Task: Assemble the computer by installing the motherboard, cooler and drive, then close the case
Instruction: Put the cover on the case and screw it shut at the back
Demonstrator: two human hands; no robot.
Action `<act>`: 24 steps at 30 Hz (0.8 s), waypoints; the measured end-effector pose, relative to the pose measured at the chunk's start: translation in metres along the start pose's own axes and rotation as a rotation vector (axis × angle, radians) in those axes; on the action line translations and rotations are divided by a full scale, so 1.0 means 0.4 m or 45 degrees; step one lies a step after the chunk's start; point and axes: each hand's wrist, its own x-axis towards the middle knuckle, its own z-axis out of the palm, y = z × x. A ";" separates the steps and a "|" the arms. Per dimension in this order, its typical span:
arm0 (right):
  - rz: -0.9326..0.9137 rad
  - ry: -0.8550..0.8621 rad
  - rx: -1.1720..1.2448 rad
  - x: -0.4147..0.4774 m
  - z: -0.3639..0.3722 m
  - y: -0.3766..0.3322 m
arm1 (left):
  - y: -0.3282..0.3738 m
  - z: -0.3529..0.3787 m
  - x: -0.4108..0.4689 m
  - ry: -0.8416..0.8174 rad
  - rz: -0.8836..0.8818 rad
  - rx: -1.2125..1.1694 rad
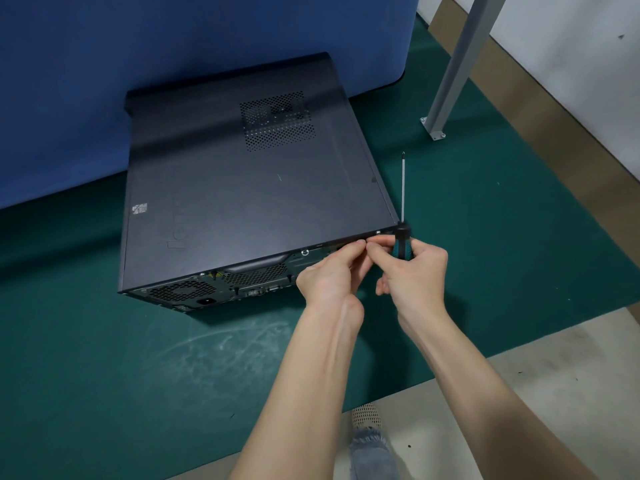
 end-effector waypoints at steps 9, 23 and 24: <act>0.000 -0.121 -0.045 0.006 -0.019 -0.008 | 0.003 -0.016 0.004 -0.142 -0.015 0.081; -0.225 -0.004 -0.216 -0.001 -0.001 0.034 | -0.026 -0.020 -0.019 -0.119 -0.117 -0.035; -0.262 0.005 -0.248 -0.001 0.000 0.035 | -0.027 -0.018 -0.021 -0.107 -0.121 -0.057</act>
